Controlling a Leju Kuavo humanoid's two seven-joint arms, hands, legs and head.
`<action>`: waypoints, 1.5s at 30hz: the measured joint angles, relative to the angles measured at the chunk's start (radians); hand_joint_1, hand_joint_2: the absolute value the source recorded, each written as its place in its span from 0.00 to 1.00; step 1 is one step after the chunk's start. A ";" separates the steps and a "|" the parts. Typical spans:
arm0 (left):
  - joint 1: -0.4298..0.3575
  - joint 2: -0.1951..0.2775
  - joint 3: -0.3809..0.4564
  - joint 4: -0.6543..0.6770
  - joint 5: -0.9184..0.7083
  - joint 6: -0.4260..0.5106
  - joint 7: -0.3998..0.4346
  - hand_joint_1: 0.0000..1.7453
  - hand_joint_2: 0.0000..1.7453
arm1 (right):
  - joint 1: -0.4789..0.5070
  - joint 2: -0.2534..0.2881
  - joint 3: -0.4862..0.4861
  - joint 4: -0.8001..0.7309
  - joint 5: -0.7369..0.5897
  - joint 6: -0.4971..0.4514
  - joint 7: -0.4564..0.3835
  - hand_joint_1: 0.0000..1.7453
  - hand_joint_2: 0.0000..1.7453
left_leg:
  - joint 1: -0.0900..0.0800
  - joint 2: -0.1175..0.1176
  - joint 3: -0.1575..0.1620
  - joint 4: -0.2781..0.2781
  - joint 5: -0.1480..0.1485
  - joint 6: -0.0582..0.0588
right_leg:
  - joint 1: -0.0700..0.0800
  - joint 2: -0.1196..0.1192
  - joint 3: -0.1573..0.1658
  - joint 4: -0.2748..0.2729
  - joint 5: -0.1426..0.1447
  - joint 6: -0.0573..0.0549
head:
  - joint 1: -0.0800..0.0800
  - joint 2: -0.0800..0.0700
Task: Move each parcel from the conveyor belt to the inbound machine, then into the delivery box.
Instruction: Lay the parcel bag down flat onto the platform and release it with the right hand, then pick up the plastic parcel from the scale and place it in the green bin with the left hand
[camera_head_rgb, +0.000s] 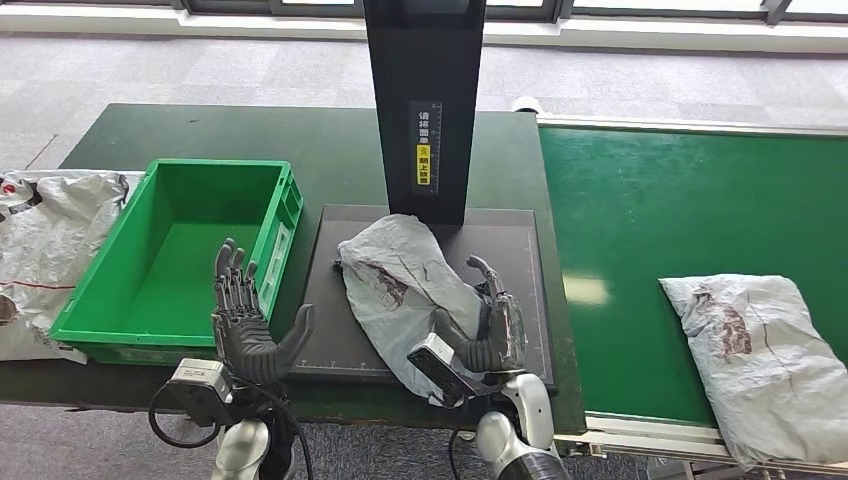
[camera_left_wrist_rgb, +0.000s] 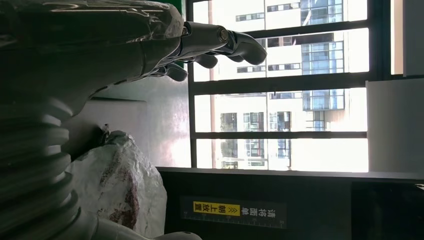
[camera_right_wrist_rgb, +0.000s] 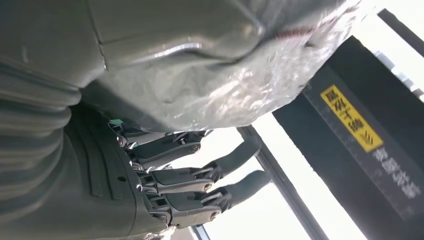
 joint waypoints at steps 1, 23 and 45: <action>0.000 0.000 0.000 0.000 0.001 0.000 0.000 0.00 1.00 | 0.002 0.000 -0.005 -0.011 -0.006 -0.001 -0.013 0.00 1.00 | 0.000 0.000 0.000 0.000 0.000 0.000 | 0.000 0.000 0.000 0.000 0.000 0.000 | 0.000 0.000; -0.002 0.000 0.000 0.014 -0.011 0.031 0.000 0.00 1.00 | 0.124 -0.007 -0.172 -0.654 -0.123 -0.009 -0.204 0.00 1.00 | -0.001 0.001 0.001 0.001 -0.002 0.001 | -0.001 0.001 -0.001 0.000 0.000 0.000 | 0.000 0.000; -0.390 -0.055 -0.217 0.568 -0.460 0.243 0.129 0.00 1.00 | 0.184 -0.017 -0.069 -1.125 -0.162 -0.005 -0.236 0.00 1.00 | -0.002 0.003 0.003 0.002 -0.001 0.002 | -0.002 0.003 0.002 0.000 0.002 0.002 | 0.000 0.000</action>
